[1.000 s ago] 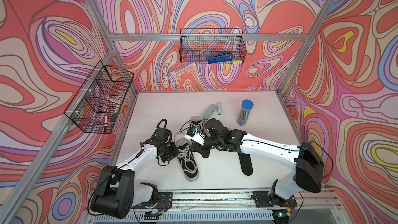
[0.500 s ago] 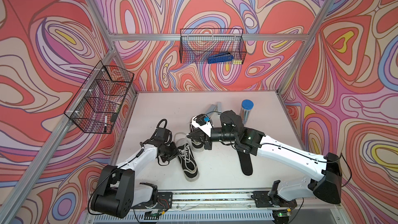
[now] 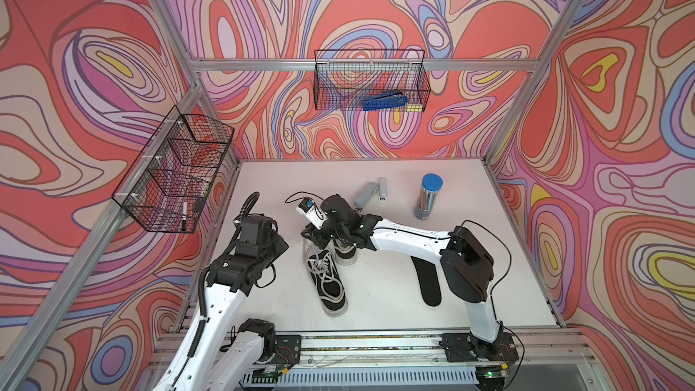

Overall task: Remove the insole from the shoe
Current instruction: Untie the shoelace on the shoe.

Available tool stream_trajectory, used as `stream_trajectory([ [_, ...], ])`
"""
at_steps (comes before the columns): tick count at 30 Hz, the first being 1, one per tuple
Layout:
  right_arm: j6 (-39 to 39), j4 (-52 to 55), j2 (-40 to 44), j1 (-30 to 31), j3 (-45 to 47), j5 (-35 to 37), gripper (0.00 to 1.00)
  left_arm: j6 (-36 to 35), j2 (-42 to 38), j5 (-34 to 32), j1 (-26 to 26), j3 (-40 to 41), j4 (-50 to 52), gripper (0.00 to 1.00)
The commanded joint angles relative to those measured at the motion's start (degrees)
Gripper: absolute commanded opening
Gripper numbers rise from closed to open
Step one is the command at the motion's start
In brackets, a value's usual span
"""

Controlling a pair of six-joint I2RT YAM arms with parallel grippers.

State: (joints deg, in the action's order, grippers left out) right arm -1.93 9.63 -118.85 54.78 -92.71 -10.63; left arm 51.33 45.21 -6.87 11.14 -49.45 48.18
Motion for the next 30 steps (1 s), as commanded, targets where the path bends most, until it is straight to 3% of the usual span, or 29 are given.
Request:
stream_trajectory([
  [1,-1.7,6.5,1.9,-0.3,-1.6,4.0,0.41,-1.3,-1.3,-1.8,-0.3,-1.4,12.7,0.46],
  [6,-3.4,13.3,13.8,-0.3,8.6,1.6,0.48,-3.1,-3.6,9.1,1.8,-1.5,17.7,0.44],
  [10,-9.0,21.9,21.2,0.0,16.7,-0.6,0.46,1.8,-3.5,7.2,15.2,-0.7,21.6,0.45],
  [13,-13.8,22.4,23.9,1.1,20.8,-2.3,0.46,6.5,-1.5,5.7,25.6,0.4,22.9,0.48],
  [17,-18.9,18.0,25.6,1.6,24.7,-3.4,0.46,8.6,1.2,5.7,33.6,2.3,21.6,0.53],
  [23,-22.7,11.8,25.4,1.7,27.8,-5.1,0.47,5.0,5.7,8.9,34.1,5.1,10.9,0.63],
  [30,-27.6,5.3,22.9,2.7,30.9,-7.6,0.48,5.8,8.9,10.3,34.0,9.2,0.1,0.66],
])
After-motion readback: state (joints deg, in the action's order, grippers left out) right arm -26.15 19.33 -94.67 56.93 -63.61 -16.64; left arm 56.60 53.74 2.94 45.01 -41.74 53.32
